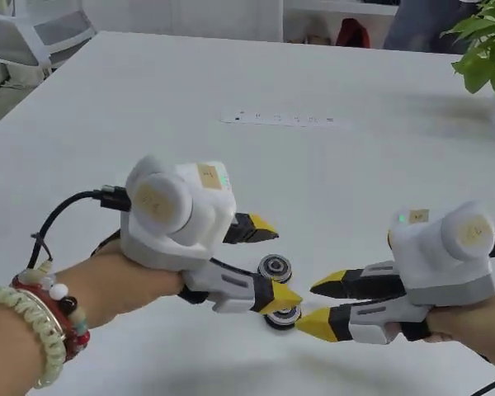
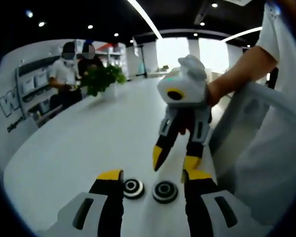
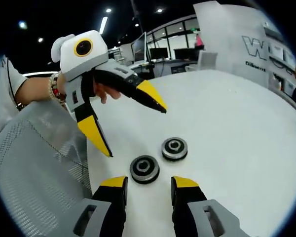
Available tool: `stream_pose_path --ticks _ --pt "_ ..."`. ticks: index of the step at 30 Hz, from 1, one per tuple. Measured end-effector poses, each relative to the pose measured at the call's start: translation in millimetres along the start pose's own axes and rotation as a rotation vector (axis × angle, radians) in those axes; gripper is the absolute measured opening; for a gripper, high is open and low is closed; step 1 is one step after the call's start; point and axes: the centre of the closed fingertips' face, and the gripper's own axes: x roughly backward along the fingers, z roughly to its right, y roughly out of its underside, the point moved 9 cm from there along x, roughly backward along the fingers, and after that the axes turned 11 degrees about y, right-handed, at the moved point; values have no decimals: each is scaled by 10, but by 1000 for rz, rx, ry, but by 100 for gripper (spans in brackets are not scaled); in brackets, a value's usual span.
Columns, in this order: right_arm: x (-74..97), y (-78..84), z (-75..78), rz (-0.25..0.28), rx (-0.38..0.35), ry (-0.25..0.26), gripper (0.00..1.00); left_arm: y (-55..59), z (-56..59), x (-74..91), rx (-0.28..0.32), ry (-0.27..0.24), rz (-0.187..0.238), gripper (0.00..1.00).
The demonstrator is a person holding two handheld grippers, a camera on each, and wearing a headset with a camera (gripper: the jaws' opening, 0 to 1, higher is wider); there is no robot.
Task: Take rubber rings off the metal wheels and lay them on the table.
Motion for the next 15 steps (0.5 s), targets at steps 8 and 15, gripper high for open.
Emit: stream_pose_path --ticks 8,15 --pt "-58 42 -43 -36 28 -8 28 169 70 -168 1 52 -68 41" --pt "-90 58 -84 -56 39 -17 26 243 84 -225 7 59 -98 33"
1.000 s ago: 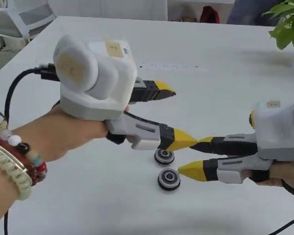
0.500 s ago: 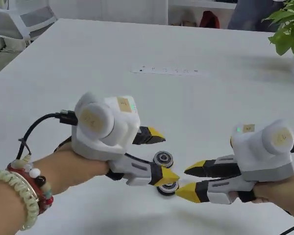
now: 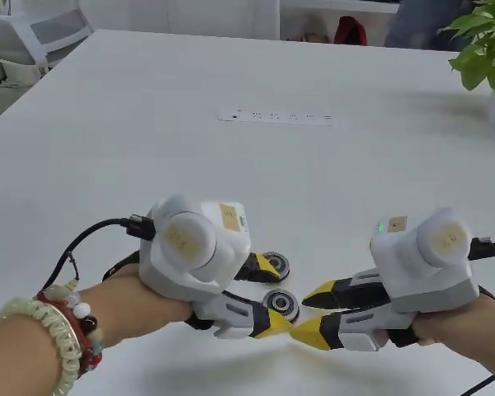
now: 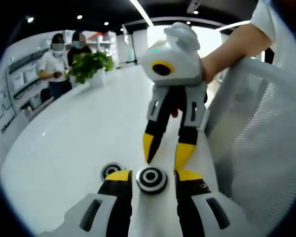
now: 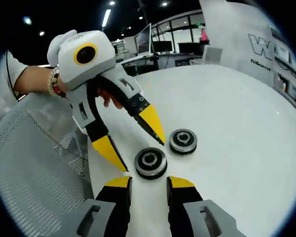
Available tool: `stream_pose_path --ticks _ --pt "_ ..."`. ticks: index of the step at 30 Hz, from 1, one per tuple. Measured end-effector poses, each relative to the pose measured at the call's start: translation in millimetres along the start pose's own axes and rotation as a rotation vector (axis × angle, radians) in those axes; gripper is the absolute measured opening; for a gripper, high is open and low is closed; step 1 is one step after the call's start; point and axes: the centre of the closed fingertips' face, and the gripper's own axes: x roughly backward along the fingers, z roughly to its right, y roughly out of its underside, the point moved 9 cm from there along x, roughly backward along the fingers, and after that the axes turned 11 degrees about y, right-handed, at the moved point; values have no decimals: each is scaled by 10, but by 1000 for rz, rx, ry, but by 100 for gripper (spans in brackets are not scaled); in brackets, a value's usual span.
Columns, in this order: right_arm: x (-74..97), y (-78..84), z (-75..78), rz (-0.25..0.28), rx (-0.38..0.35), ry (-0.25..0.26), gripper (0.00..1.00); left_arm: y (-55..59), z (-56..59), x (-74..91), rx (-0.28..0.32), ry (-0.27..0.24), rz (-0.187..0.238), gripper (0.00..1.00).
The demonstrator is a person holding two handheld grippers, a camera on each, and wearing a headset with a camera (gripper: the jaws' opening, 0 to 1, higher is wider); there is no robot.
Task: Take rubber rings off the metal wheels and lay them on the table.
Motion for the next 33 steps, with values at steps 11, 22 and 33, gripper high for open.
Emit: stream_pose_path --ticks 11,22,33 --pt "-10 -7 -9 1 2 7 26 103 -65 -5 140 -25 68 21" --pt "-21 -9 -11 12 -14 7 24 104 -23 -42 102 -25 64 15" --pt "-19 -17 17 31 -29 22 19 162 -28 -29 63 -13 116 15"
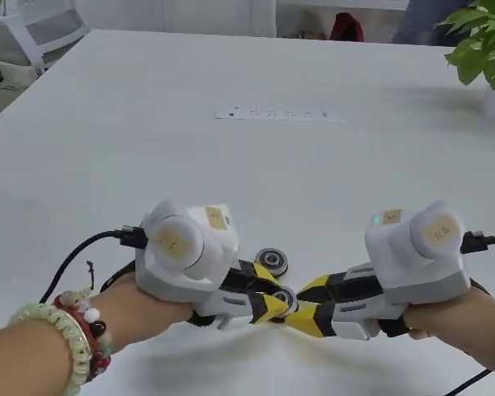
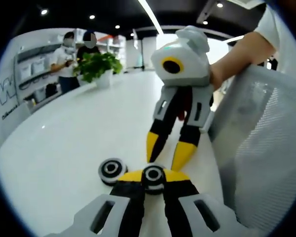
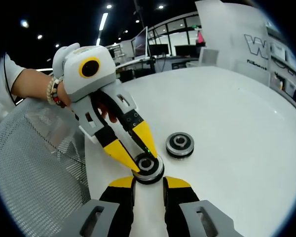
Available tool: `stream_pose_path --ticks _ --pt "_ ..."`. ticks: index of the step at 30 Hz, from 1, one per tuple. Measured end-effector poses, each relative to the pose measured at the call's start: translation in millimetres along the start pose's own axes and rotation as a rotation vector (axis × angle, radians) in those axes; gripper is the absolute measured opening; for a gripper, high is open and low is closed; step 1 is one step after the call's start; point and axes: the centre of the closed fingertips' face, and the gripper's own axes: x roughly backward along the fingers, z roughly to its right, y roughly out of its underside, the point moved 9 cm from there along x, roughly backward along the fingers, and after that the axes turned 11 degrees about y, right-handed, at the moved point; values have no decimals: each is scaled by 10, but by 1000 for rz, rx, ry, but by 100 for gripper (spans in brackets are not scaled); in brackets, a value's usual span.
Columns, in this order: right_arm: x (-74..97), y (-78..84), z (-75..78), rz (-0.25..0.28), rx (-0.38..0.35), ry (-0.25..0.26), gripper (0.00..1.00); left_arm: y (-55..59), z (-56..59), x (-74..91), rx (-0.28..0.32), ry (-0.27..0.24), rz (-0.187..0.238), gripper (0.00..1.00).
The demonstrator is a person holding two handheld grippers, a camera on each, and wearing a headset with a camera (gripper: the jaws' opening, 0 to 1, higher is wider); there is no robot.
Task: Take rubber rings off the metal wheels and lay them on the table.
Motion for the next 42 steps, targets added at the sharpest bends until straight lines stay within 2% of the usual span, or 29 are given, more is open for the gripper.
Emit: stream_pose_path --ticks 2,14,18,27,33,37,42 --pt "-3 2 4 0 -1 1 20 14 -13 2 29 3 30 14" --pt "-7 -1 -6 7 38 -9 17 28 -26 -3 36 10 58 14" --pt "-8 -1 -3 5 63 -6 16 31 -26 -8 38 10 60 14" --pt "5 18 7 -11 40 -6 9 36 -22 -10 37 8 65 14" --pt "5 1 -9 -20 92 8 8 38 -23 -10 36 3 65 14" --pt "10 -2 7 -26 104 22 2 39 -22 -8 35 0 63 14" --pt "0 -2 12 -35 95 30 1 40 -20 -8 34 -4 63 14"
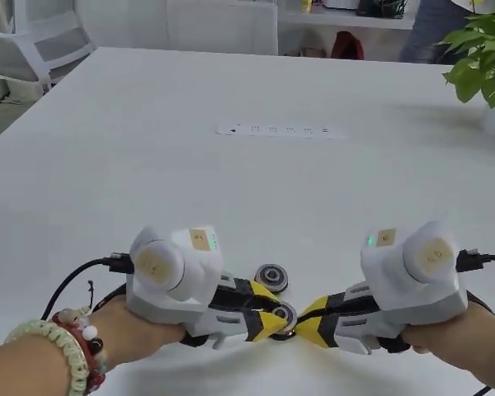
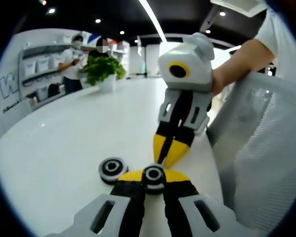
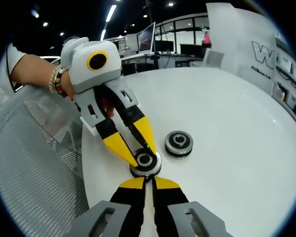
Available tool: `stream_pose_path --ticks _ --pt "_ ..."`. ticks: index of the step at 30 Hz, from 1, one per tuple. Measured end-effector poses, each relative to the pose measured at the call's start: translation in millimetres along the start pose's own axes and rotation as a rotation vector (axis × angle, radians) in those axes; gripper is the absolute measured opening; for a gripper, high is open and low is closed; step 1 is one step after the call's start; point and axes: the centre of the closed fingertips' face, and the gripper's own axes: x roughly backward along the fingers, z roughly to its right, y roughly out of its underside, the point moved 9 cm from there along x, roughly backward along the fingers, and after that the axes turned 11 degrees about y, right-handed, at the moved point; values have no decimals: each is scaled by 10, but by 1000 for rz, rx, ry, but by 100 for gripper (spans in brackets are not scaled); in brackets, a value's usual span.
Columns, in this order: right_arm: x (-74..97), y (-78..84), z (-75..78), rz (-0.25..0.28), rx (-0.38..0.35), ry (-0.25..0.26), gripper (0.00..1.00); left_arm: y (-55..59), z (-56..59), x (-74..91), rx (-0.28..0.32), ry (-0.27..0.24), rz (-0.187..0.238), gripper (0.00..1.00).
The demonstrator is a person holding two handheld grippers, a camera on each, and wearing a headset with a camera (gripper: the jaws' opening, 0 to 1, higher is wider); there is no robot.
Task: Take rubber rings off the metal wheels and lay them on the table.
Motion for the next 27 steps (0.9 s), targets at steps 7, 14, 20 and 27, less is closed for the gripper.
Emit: stream_pose_path --ticks 7,14,20,27 --pt "14 -18 48 -20 -67 25 0 3 -3 7 -5 -4 -3 14" --pt "15 15 75 -11 -175 17 0 -2 7 6 -9 -8 -7 14" --pt "60 60 135 18 -455 -41 0 2 11 3 -12 -8 -5 14" --pt "68 152 151 51 -680 -105 0 23 23 -3 -10 2 18 14"
